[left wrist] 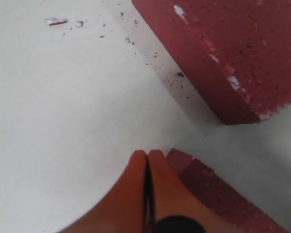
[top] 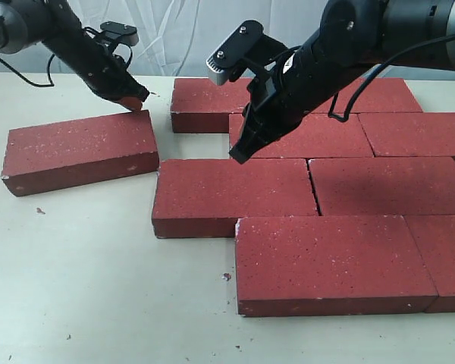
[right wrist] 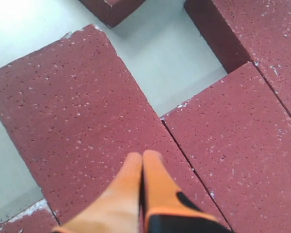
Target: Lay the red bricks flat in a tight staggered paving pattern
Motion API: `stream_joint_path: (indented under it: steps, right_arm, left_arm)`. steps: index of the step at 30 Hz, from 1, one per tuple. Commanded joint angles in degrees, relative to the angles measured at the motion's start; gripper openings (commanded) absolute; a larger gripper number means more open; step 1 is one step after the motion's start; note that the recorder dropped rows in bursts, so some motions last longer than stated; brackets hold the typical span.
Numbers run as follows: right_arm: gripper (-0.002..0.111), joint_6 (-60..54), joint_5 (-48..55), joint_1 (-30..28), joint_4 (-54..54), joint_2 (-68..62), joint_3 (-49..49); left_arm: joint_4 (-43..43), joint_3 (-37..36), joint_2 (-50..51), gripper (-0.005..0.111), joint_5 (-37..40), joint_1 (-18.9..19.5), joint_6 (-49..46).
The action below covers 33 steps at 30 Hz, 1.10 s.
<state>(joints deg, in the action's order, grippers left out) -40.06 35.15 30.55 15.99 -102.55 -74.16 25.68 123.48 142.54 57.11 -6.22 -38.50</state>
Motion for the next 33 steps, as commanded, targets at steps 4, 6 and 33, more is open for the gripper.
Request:
stream_joint_path:
  steps: [4, 6, 33]
  right_arm:
    - [-0.001, -0.3, -0.6, -0.2, 0.1, 0.0, 0.2]
    - [-0.001, -0.3, -0.6, -0.2, 0.1, 0.0, 0.2]
    - [-0.001, -0.3, -1.2, -0.2, 0.2, 0.0, 0.2]
  left_arm:
    - [1.5, 0.5, -2.2, 0.0, 4.2, -0.3, -4.2]
    - [1.8, 0.5, -3.6, 0.0, 6.6, -0.3, -5.8]
    - [-4.9, -39.2, -35.8, 0.0, -6.2, 5.0, 6.1]
